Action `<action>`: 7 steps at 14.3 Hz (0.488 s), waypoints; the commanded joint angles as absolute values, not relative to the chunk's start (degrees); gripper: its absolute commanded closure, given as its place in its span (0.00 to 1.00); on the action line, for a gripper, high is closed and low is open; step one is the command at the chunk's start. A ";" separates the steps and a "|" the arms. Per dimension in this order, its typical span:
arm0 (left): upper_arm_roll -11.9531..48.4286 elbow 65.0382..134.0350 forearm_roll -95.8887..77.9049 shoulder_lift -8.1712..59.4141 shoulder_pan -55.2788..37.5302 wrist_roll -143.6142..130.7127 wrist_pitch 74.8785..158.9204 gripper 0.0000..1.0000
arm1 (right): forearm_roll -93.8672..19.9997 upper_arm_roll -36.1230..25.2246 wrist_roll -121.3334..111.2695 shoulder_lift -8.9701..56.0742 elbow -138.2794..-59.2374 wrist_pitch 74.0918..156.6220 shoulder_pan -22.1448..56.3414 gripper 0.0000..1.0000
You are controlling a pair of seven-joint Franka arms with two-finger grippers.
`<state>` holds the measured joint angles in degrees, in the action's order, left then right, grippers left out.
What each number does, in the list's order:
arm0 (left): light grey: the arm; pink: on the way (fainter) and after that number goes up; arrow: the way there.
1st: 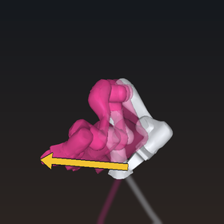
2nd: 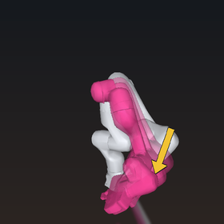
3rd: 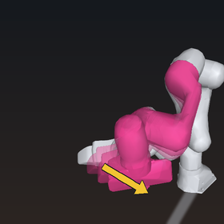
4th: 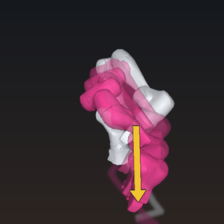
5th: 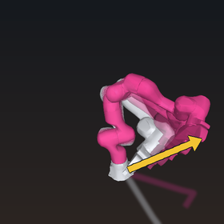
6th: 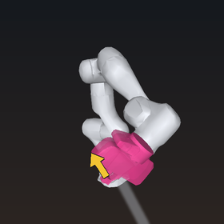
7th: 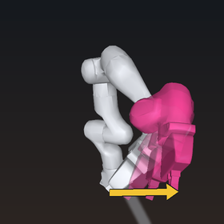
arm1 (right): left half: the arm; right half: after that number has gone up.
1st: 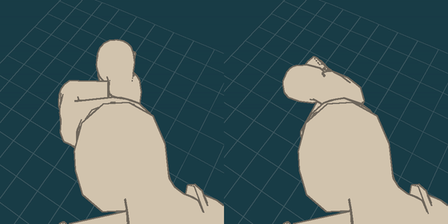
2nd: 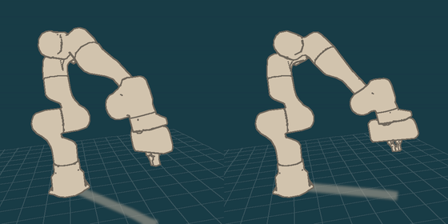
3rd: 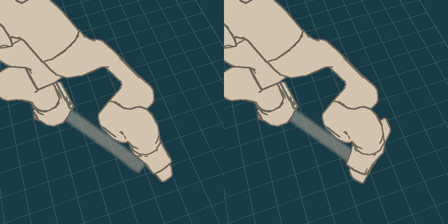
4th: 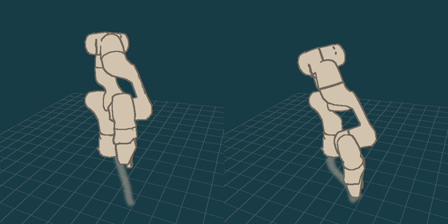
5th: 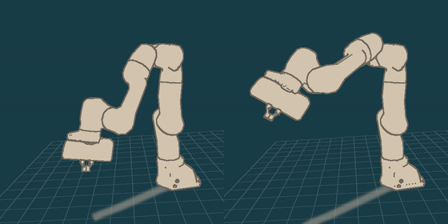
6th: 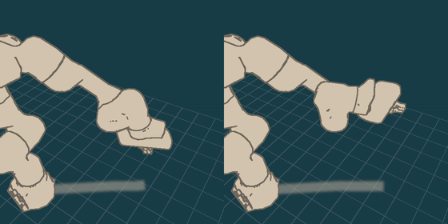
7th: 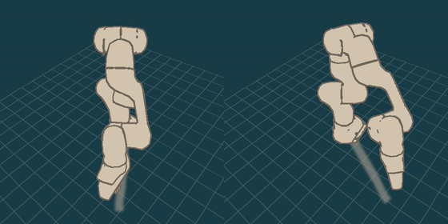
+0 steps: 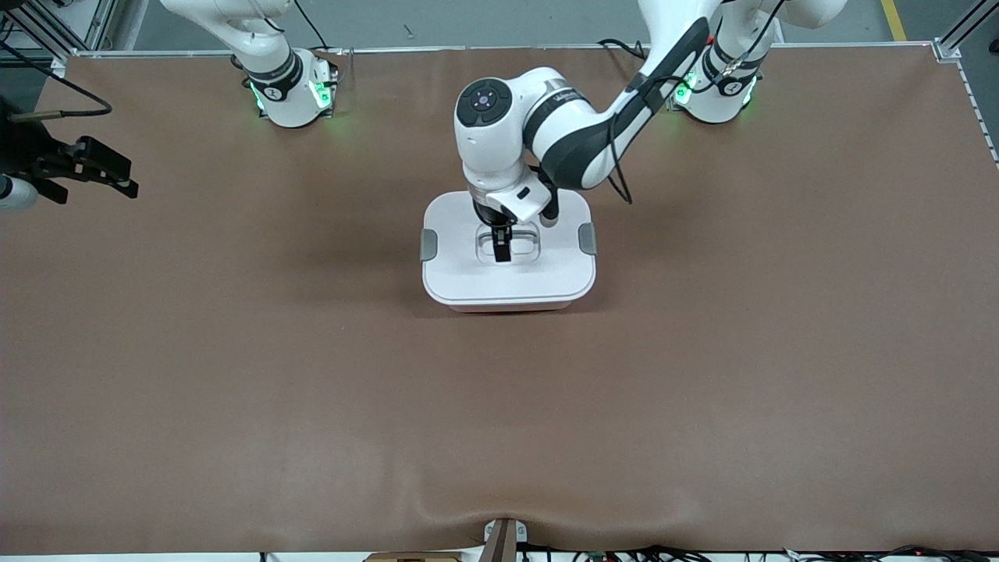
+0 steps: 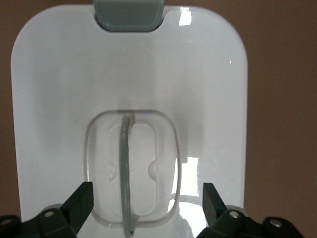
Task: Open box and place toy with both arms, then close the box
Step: 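Release the lid handle and raise the left gripper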
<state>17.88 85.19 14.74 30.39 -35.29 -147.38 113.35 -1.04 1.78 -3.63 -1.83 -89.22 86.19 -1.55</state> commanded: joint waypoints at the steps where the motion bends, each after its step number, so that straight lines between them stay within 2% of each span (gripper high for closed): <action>1: 18.19 84.90 15.21 27.25 -33.06 -142.58 109.95 0.00 | -0.62 2.37 -3.52 -2.02 -89.21 87.10 -2.37 0.00; 7: 18.02 84.90 15.12 22.33 -29.62 -128.26 105.31 0.00 | -0.62 2.37 0.62 -2.11 -89.12 84.73 -2.20 0.00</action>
